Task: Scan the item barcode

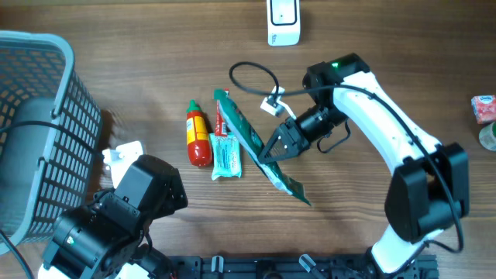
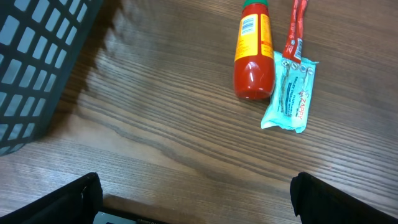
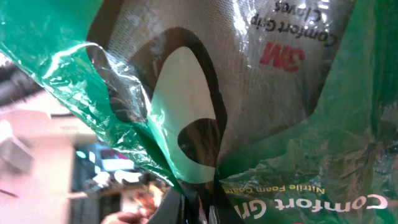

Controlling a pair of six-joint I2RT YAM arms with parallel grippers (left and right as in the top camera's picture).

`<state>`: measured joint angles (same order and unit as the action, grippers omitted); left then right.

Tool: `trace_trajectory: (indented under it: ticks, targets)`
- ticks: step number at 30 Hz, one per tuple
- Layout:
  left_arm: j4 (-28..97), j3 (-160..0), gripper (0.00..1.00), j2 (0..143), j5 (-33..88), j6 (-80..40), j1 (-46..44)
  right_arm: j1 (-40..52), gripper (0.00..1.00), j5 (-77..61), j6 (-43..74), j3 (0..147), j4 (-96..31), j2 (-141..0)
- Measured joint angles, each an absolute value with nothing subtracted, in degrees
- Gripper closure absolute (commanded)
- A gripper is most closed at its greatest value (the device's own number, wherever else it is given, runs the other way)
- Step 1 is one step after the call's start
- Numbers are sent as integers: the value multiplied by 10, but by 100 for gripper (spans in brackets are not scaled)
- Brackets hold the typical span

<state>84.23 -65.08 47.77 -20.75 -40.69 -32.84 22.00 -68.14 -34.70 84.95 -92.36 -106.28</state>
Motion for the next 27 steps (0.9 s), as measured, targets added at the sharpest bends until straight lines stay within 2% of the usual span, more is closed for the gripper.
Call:
trace_trajectory:
  ticks: [9,14,20,27]
  targets:
    - [830,-651,0,478,-207,-407,-328,226,95,-642,-401,848,-923,-922]
    - [697,-650,0,478,-142,-417,-328,226,95,-628,-456,848,-923,-890]
    - [515,-649,0,478,-122,-446,-328,226,95,-611,-582,848,-923,-890]
    - [496,-678,0,469,-56,-505,-252,226,96,-541,-664,848,-888,-890]
